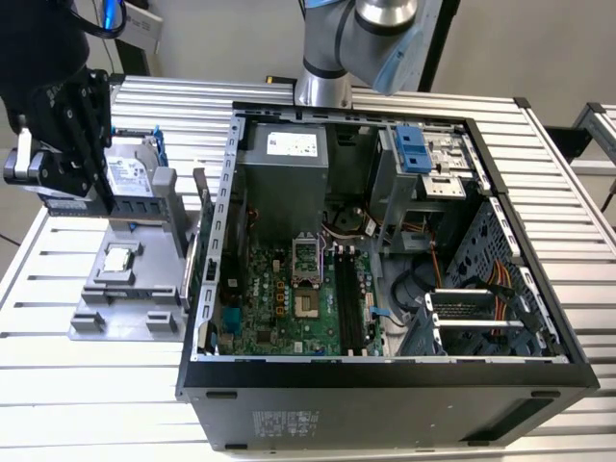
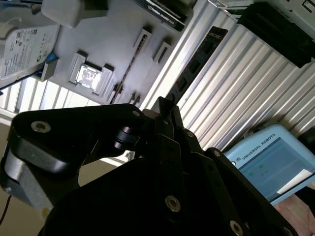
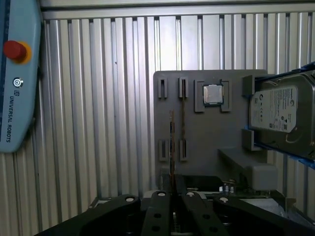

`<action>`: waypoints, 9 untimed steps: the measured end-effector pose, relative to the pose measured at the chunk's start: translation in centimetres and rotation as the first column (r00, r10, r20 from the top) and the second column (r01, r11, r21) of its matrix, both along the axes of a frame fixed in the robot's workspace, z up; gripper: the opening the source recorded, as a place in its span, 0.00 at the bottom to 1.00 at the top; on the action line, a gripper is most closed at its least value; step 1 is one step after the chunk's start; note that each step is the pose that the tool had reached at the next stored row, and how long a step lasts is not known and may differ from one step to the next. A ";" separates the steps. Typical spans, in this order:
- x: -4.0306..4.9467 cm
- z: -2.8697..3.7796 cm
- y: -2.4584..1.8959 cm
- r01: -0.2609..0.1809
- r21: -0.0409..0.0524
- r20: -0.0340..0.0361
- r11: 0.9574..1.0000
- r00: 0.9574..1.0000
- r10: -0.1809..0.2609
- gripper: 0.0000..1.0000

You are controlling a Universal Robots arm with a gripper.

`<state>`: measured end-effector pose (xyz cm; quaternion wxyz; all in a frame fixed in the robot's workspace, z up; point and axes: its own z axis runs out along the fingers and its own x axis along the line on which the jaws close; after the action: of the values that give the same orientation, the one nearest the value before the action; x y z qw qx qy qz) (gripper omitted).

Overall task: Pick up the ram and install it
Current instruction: 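Pick up the ram and move it above insertion slot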

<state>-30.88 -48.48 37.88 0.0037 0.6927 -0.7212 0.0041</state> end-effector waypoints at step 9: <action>0.40 0.00 0.00 0.000 0.000 0.000 1.000 1.000 0.000 0.00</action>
<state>-30.48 -48.48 37.88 0.0037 0.6927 -0.7212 0.0041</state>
